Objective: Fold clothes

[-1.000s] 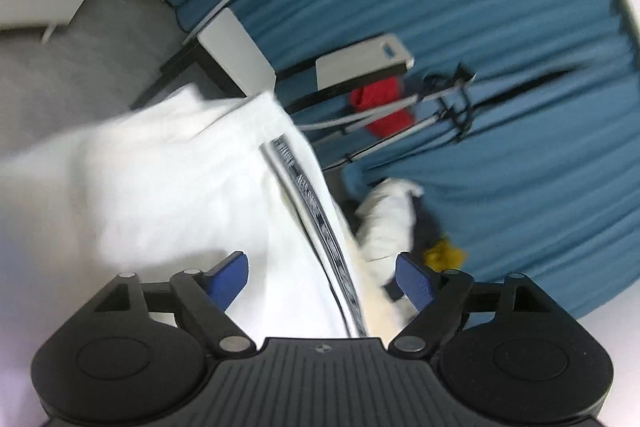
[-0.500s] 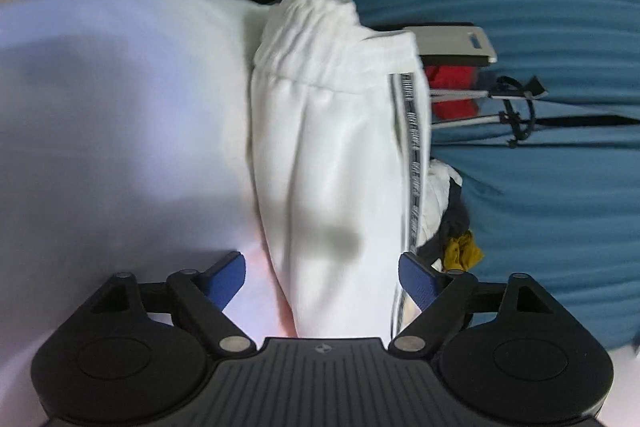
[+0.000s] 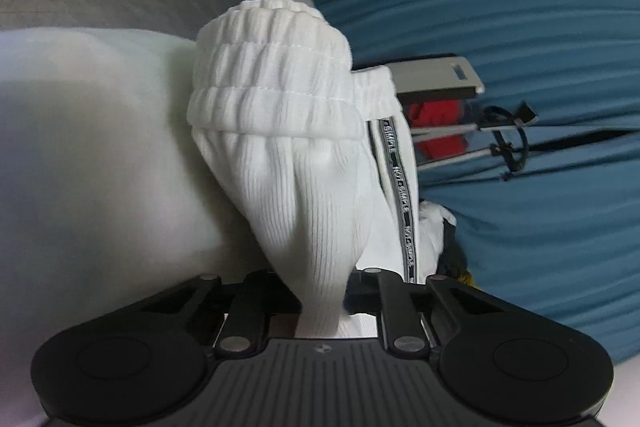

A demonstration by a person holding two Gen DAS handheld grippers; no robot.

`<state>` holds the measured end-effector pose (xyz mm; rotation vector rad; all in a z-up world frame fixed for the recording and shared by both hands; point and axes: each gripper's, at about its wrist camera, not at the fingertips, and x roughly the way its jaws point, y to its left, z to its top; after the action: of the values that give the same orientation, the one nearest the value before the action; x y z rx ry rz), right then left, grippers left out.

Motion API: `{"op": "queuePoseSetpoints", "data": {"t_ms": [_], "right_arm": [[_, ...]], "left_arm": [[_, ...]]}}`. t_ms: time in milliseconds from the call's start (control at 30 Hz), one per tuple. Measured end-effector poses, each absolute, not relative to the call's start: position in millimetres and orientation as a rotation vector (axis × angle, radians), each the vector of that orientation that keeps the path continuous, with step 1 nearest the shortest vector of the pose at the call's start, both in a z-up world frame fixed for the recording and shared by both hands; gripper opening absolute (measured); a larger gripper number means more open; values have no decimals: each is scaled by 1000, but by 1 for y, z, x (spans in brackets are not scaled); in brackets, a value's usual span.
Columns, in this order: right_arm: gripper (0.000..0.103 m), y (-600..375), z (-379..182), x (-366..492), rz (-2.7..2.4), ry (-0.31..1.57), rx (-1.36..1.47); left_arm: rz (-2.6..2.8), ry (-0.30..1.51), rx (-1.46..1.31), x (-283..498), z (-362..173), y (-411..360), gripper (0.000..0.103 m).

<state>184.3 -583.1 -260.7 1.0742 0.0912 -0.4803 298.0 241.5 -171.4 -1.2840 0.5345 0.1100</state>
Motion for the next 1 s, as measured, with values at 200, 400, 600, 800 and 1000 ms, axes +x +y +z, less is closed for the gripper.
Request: {"op": "queuePoseSetpoints", "data": {"t_ms": [200, 400, 600, 800, 1000], "right_arm": [[11, -571, -242, 161, -532, 117, 1101], [11, -563, -220, 120, -539, 202, 1147], [11, -558, -201, 70, -498, 208, 1190], [11, -570, -205, 36, -503, 291, 1190], [11, -577, -245, 29, -542, 403, 1247]], "left_arm": [[69, 488, -1309, 272, -145, 250, 11], [40, 511, -1307, 223, -120, 257, 10], [39, 494, -1342, 160, -93, 278, 10], [69, 598, -1270, 107, -95, 302, 10], [121, 762, -1218, 90, -118, 306, 16]]}}
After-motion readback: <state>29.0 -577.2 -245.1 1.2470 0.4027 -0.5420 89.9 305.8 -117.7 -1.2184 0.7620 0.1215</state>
